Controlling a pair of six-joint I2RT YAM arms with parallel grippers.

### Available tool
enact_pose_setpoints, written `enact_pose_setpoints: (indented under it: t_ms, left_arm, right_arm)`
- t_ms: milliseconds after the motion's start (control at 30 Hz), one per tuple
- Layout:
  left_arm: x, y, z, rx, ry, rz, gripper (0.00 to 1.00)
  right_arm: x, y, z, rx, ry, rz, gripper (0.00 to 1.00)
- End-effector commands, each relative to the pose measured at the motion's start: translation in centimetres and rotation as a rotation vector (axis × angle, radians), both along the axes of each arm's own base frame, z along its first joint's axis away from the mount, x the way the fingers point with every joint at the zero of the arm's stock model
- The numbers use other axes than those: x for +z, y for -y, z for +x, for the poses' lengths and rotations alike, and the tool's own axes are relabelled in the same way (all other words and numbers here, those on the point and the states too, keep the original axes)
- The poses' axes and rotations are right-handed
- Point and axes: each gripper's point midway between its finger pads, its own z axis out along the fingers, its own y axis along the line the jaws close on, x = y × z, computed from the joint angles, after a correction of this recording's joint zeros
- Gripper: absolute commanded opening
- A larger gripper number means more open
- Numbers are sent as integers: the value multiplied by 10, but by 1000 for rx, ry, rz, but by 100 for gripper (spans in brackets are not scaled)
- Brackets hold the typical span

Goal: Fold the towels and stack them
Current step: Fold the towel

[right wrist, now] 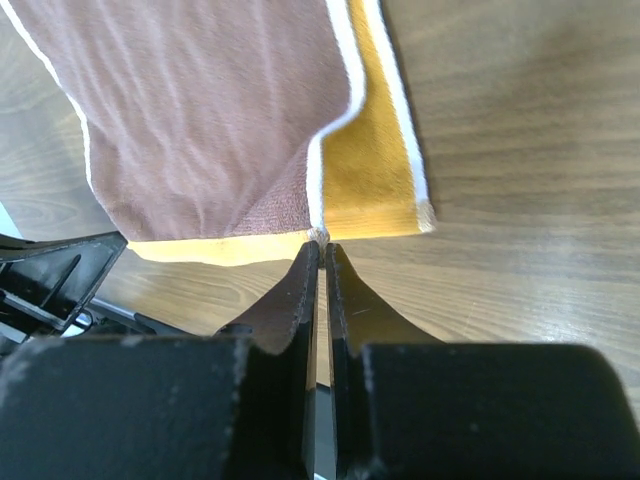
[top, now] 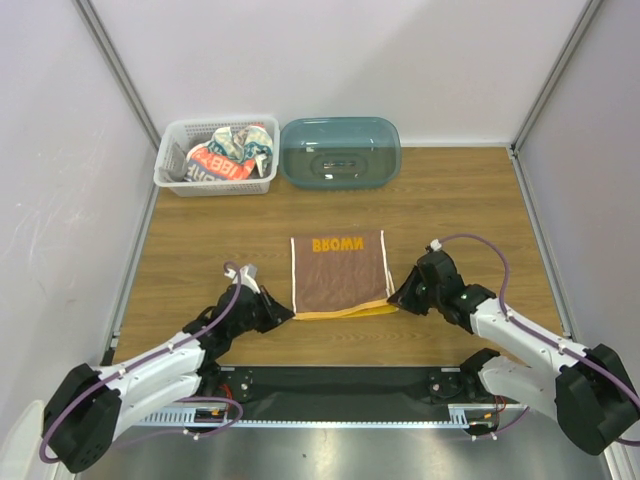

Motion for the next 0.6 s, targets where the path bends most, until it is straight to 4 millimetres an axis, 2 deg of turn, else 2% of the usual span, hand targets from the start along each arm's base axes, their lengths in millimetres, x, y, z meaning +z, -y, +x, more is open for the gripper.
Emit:
enact_pose_setpoints:
  t_ms: [0, 100, 267, 333, 367, 400, 433, 500, 567]
  left_arm:
    - [27, 12, 16, -27, 84, -13, 0]
    - [40, 16, 23, -34, 119, -13, 0]
    - [66, 19, 40, -21, 181, 5, 0]
    - [76, 21, 48, -5, 205, 6, 0]
    - [79, 22, 51, -5, 215, 8, 0]
    - [84, 23, 56, -3, 226, 6, 0]
    - [95, 27, 63, -6, 254, 2, 0]
    - [99, 28, 76, 10, 261, 11, 0]
    - [118, 33, 90, 6, 294, -16, 0]
  right_arm:
    - [16, 2, 16, -2, 55, -28, 0]
    - [23, 5, 25, -3, 70, -25, 0]
    - [48, 7, 47, 8, 133, -32, 0]
    - [51, 9, 56, 11, 140, -39, 0]
    - [66, 7, 66, 21, 178, -35, 0]
    - [66, 7, 71, 23, 174, -42, 0]
    - [72, 9, 80, 14, 191, -41, 0]
    - [91, 5, 100, 27, 243, -31, 0]
    - [104, 4, 118, 25, 280, -25, 0]
